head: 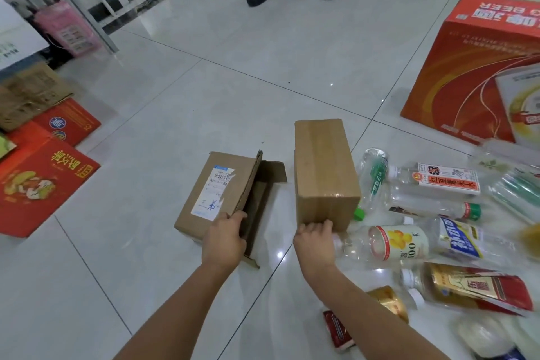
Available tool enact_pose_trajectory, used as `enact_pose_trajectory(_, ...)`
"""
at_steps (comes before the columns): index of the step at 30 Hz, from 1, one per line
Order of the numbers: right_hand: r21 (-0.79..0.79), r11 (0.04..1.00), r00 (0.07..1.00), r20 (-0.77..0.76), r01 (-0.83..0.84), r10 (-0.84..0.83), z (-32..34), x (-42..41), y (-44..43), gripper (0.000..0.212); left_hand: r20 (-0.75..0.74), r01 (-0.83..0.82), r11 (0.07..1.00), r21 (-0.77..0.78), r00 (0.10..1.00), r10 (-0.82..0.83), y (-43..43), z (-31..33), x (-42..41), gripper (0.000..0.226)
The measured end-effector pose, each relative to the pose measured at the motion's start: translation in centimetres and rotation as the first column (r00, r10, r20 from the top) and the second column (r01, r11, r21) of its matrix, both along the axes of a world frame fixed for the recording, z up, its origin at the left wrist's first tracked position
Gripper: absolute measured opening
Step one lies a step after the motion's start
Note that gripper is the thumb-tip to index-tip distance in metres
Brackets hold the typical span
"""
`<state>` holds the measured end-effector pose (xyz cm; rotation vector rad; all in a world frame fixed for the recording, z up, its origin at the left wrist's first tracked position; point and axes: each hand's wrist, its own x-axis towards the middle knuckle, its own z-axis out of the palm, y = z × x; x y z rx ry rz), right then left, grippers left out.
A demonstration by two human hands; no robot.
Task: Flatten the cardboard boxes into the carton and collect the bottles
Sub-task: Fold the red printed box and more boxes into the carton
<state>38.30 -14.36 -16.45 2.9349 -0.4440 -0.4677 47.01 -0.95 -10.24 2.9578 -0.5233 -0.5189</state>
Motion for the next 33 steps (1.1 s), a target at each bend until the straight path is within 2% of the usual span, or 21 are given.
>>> enact_pose_trajectory(1,-0.017,1.0,1.0,0.024,0.011,-0.01,0.1,0.3,0.0,0.023,-0.016,-0.003,1.0,0.002,1.0,0.003,-0.2,0.1,0.1,0.055)
enact_pose_trajectory(3,-0.014,0.999,0.978,0.205,0.036,-0.032,1.0,1.0,-0.4,0.031,-0.046,-0.015,1.0,0.014,0.999,0.015,-0.6,0.2,0.1,0.049)
enact_pose_trajectory(6,0.067,0.997,0.907,0.415,0.042,-0.066,2.2,1.4,-1.8,0.048,-0.056,-0.025,0.999,0.039,0.998,0.027,-1.6,0.2,-0.2,0.04)
enact_pose_trajectory(9,0.139,0.989,0.837,0.536,0.043,-0.112,3.4,1.5,-2.9,0.063,-0.032,-0.061,0.998,0.026,0.998,0.062,-2.1,-0.1,-0.6,0.031)
enact_pose_trajectory(12,0.322,0.94,0.737,0.609,0.111,-0.295,4.7,1.8,-3.7,0.055,0.009,-0.106,0.994,-0.023,0.994,0.106,-2.3,-0.7,-1.2,0.024)
enact_pose_trajectory(15,0.487,0.858,0.653,0.597,0.166,-0.465,6.6,1.7,-4.0,0.04,0.054,-0.164,0.981,-0.102,0.984,0.17,-2.4,-1.6,-2.0,0.022)
enact_pose_trajectory(18,0.726,0.651,0.671,0.371,0.221,-0.642,7.9,1.9,-3.9,0.03,0.09,-0.186,0.961,-0.203,0.974,0.207,-2.2,-1.9,-2.0,0.013)
enact_pose_trajectory(20,0.818,0.54,0.645,0.305,0.2,-0.7,7.7,2.2,-3.7,0.027,0.083,-0.169,0.945,-0.281,0.976,0.199,-2.2,-1.2,-1.8,0.028)
enact_pose_trajectory(22,0.879,0.44,0.653,0.224,0.185,-0.723,7.3,2.3,-3.5,0.034,-0.006,-0.258,0.882,-0.394,0.96,0.279,-2.3,0.4,-1.6,0.05)
enact_pose_trajectory(24,0.909,0.371,0.695,0.142,0.191,-0.705,7.0,1.4,-3.2,0.041,-0.139,-0.41,0.776,-0.479,0.909,0.394,-2.7,2.3,-1.6,0.066)
enact_pose_trajectory(26,0.921,0.342,0.748,0.091,0.188,-0.657,7.9,-0.4,-2.7,0.034,-0.273,-0.521,0.697,-0.494,0.853,0.445,-3.0,4.4,-2.4,0.075)
enact_pose_trajectory(27,0.939,0.289,0.754,0.053,0.186,-0.655,9.0,-1.5,-2.6,0.027,-0.327,-0.572,0.664,-0.481,0.82,0.469,-3.0,5.6,-3.1,0.078)
enact_pose_trajectory(28,0.962,0.195,0.736,-0.009,0.192,-0.677,10.5,-2.5,-2.8,0.02,-0.375,-0.633,0.627,-0.455,0.774,0.51,-2.5,6.7,-3.9,0.079)
enact_pose_trajectory(30,0.97,-0.102,0.599,-0.217,0.221,-0.771,14.1,-4.3,-3.7,0.019,-0.453,-0.714,0.578,-0.395,0.699,0.554,-1.1,9.2,-5.4,0.069)
enact_pose_trajectory(31,0.939,-0.268,0.494,-0.341,0.215,-0.8,15.9,-5.1,-4.2,0.021,-0.494,-0.739,0.573,-0.356,0.669,0.556,-0.5,10.8,-6.1,0.058)
enact_pose_trajectory(32,0.886,-0.412,0.386,-0.464,0.215,-0.797,17.9,-6.1,-4.6,0.031,-0.531,-0.773,0.547,-0.32,0.625,0.572,-0.1,12.7,-7.0,0.046)
enact_pose_trajectory(33,0.83,-0.523,0.287,-0.557,0.192,-0.779,19.9,-7.2,-5.0,0.035,-0.57,-0.824,0.491,-0.284,0.557,0.605,0.0,15.0,-7.9,0.034)
